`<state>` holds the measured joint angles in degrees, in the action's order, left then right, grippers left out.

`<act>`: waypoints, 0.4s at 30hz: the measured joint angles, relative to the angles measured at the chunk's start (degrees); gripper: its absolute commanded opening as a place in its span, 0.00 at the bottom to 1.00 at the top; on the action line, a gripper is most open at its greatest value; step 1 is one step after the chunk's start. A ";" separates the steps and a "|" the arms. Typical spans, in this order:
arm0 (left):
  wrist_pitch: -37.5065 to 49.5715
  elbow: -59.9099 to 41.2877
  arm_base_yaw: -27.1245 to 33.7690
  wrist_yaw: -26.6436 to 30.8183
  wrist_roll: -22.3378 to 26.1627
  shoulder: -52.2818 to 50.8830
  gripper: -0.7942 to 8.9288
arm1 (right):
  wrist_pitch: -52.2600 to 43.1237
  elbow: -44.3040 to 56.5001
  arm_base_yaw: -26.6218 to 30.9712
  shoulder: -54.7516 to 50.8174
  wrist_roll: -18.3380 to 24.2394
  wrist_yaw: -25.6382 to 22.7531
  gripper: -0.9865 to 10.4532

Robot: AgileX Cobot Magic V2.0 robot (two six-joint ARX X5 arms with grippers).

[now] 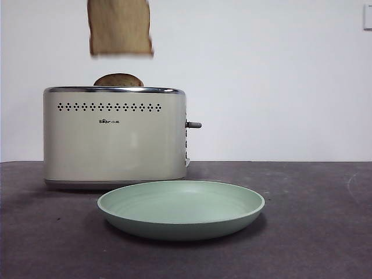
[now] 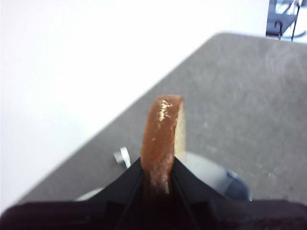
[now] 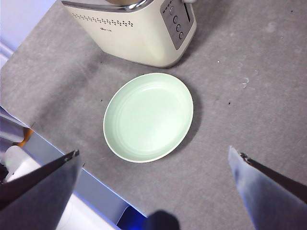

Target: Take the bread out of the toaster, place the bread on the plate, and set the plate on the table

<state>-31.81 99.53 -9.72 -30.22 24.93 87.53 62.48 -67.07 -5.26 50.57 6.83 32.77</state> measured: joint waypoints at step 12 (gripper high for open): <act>-17.42 1.55 0.00 -8.33 -6.67 -14.95 0.07 | -1.29 0.00 0.00 0.42 0.00 0.13 0.69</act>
<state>-49.23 101.08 -9.72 -38.54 18.26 72.58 61.19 -67.07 -5.26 50.98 6.83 32.91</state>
